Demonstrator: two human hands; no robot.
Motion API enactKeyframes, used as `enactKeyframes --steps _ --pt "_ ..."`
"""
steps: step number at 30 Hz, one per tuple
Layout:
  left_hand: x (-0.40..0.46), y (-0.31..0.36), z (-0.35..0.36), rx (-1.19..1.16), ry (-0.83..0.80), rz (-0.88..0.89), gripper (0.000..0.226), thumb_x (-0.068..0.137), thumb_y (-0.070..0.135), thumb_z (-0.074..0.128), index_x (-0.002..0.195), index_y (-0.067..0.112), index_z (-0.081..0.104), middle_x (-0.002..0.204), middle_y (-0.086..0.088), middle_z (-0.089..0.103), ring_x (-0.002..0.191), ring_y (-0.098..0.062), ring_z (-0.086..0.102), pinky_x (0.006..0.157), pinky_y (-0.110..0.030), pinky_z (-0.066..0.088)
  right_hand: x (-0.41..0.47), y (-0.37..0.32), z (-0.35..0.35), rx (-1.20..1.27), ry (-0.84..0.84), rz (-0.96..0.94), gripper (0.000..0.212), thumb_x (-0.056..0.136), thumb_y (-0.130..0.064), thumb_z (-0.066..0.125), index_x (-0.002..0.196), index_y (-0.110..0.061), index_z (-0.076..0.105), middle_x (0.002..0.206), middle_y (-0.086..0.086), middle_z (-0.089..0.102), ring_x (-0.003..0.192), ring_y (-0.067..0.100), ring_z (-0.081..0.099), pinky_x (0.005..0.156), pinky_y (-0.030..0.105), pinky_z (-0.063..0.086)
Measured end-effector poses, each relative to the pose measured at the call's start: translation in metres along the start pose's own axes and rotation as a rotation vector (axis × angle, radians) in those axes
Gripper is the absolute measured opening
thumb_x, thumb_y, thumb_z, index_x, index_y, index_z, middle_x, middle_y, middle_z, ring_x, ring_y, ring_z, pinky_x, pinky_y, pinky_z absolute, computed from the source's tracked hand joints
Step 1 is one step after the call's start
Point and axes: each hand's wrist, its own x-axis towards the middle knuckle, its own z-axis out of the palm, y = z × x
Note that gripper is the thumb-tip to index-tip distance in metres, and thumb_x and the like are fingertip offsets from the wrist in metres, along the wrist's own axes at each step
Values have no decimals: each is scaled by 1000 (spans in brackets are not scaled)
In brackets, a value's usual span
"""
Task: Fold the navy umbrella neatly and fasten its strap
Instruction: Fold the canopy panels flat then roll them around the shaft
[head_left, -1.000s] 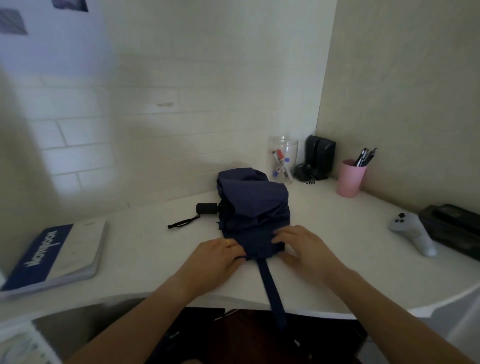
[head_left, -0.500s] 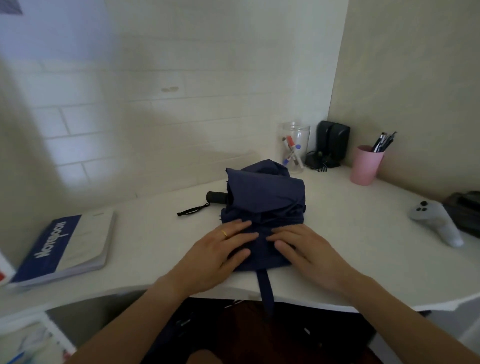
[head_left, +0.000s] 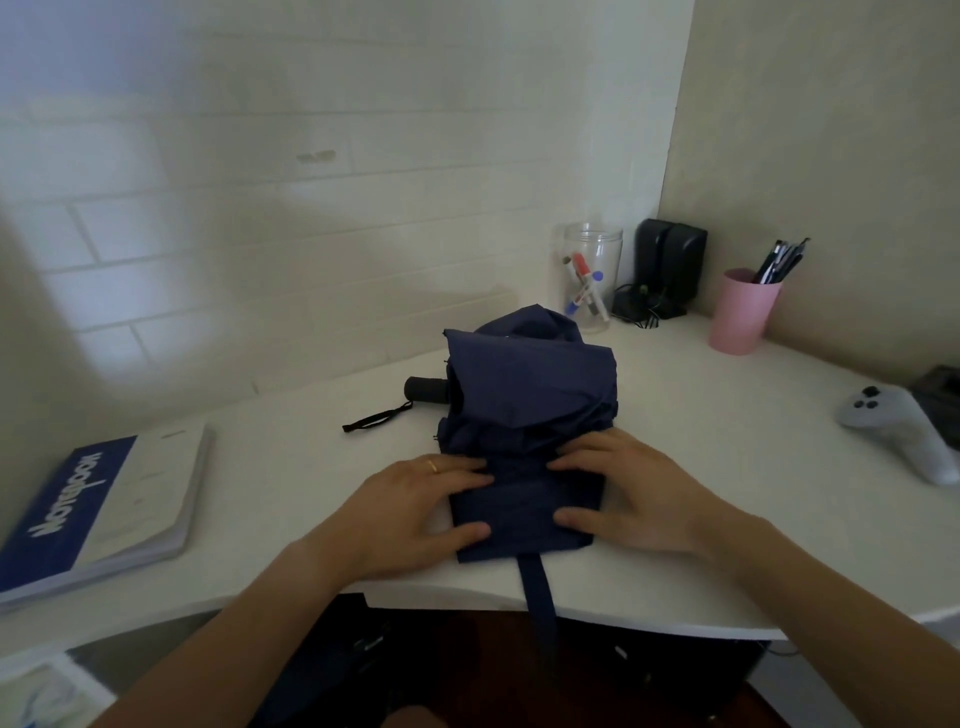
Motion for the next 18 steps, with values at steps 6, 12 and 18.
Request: enactKeyframes --steps 6,12,18 --pt "-12 -5 -6 47 -7 -16 70 89 71 53 149 37 46 159 18 38 145 5 29 117 -14 16 -11 -6 -3 31 0 -11 68 86 -71 53 147 -44 41 156 -24 34 143 -3 28 120 22 23" --pt "-5 7 -1 86 -149 30 72 94 74 18 159 43 17 167 21 7 153 5 3 127 -22 6 -14 -8 9 -123 -281 -87 58 102 -58 19 156 -45 -1 165 -21 -9 149 -3 -18 122 22 -11" --pt "-14 -7 -14 15 44 -77 68 92 79 29 145 40 49 152 20 46 138 4 40 118 -30 37 -18 -8 -14 179 -30 19 58 90 -61 55 144 -44 45 150 -24 44 140 -4 37 119 26 31"
